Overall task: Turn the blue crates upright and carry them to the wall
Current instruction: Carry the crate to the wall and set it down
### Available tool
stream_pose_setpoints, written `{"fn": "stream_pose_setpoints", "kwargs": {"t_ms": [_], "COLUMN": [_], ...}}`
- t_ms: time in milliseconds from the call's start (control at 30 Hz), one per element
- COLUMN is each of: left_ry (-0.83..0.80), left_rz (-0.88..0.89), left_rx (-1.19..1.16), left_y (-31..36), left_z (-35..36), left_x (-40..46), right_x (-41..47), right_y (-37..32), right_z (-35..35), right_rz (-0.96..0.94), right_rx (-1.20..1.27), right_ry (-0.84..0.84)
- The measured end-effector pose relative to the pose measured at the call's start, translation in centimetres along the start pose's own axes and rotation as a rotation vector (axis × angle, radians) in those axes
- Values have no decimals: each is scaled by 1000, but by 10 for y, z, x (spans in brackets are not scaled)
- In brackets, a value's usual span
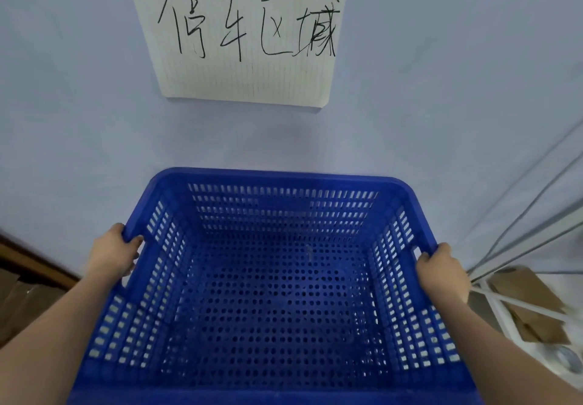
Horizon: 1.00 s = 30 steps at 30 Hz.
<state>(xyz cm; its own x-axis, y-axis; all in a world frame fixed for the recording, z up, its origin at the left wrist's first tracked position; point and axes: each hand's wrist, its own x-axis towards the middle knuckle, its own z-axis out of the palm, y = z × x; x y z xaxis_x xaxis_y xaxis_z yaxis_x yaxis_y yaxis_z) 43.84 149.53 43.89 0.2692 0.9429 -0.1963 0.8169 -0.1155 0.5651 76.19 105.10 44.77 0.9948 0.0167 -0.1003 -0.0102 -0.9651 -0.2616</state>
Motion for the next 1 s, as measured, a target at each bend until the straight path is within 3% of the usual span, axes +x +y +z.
{"fn": "stream_pose_setpoints", "kwargs": {"t_ms": [233, 367, 467, 567, 667, 833, 933, 1000], "left_ry": [47, 27, 43, 40, -40, -413, -460, -485], "left_rz": [78, 198, 192, 140, 159, 261, 425, 562], "left_rx": [7, 237, 485, 577, 571, 303, 379, 463], "left_y": [-5, -8, -17, -27, -34, -19, -9, -5], "left_z": [-7, -11, -3, 4, 14, 24, 32, 38], "left_x": [-21, -55, -90, -119, -147, -198, -222, -236], "right_x": [-13, -18, -21, -26, -32, -71, -109, -140], "right_y": [5, 7, 6, 5, 10, 26, 25, 18], "right_z": [-6, -9, -8, -9, -10, -6, -2, 3], "right_rz": [-33, -58, -69, -76, -130, -258, -235, -269], "right_rx": [45, 42, 46, 52, 76, -56, -149, -70], "right_ry": [-54, -59, -45, -49, -39, 10, -96, -264]}}
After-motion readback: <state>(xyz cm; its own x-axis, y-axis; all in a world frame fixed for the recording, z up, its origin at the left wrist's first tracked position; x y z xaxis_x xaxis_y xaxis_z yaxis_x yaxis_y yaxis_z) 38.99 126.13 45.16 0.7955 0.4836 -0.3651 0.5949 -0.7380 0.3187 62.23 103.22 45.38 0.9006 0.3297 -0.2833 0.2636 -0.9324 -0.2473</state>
